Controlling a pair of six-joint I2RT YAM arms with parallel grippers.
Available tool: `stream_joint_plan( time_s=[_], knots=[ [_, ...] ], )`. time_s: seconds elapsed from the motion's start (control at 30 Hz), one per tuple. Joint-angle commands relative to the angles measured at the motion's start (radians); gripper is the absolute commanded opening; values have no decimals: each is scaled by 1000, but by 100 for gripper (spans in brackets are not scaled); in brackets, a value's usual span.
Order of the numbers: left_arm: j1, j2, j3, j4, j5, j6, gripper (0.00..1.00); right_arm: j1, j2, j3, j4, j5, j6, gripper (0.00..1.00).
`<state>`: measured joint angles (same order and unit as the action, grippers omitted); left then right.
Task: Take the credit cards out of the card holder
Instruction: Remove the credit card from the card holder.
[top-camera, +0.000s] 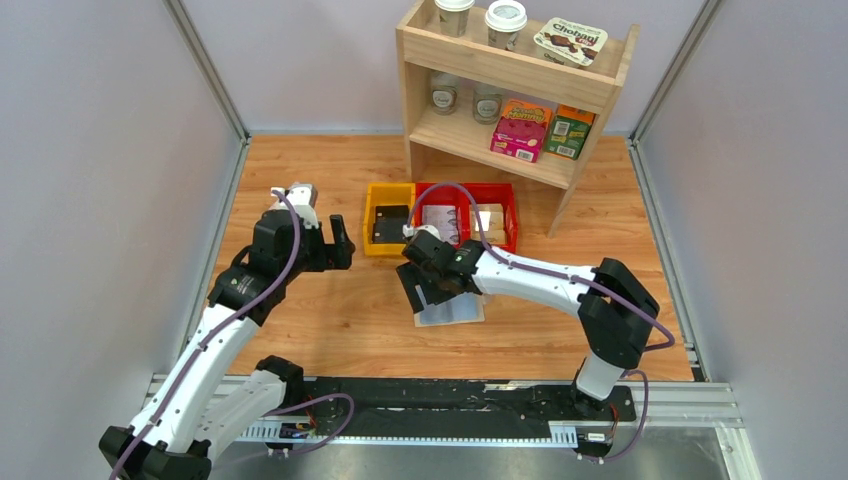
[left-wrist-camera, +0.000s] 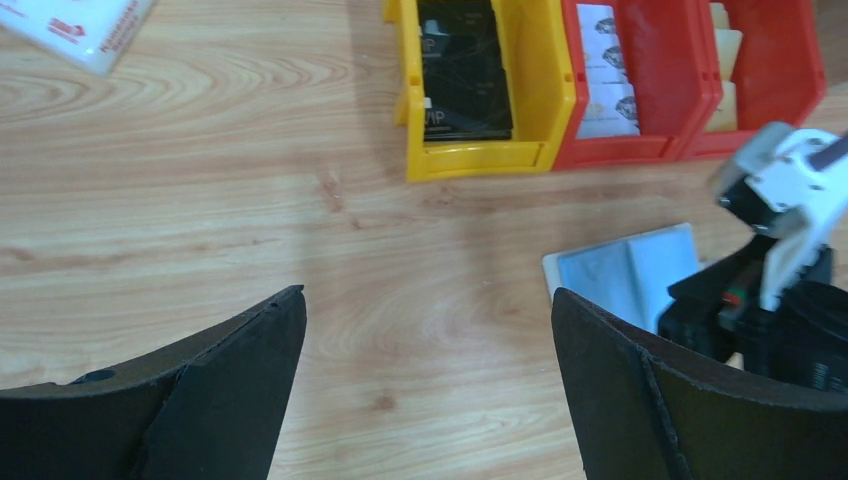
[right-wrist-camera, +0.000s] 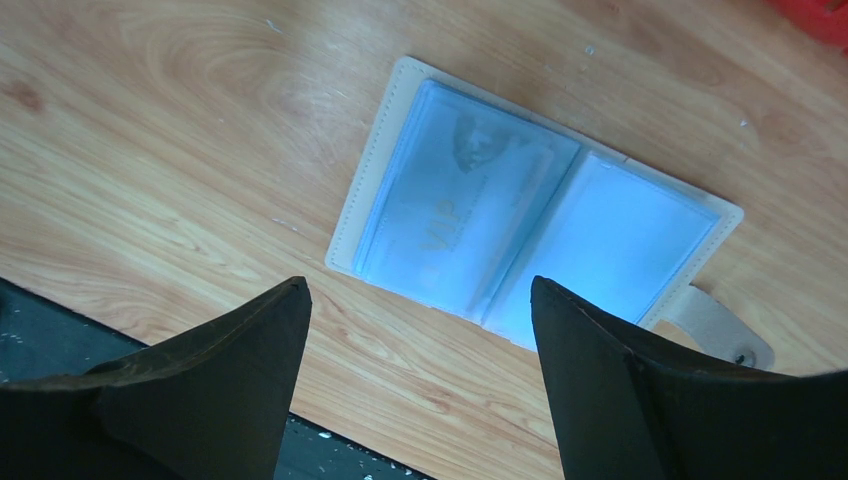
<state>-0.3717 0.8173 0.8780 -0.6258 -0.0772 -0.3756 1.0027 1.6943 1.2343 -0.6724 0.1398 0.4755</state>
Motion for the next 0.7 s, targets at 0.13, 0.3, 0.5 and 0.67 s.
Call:
stream_joint_plan(
  time_s=[0.13,0.3,0.5,0.67],
  knots=[
    [-1,-10,-42,3,139,-107,99,2,88,-12,37,-29,34,82],
    [-27,8,-68,32,168,-149,98,0,119,-12,31,-34,25,77],
    [-93,58,-71,64,154,-170,98,-26,137,-27,23,-40,32,69],
    [-145,103,-73,97,149,-192,98,-47,143,-50,31,-55,38,55]
  ],
)
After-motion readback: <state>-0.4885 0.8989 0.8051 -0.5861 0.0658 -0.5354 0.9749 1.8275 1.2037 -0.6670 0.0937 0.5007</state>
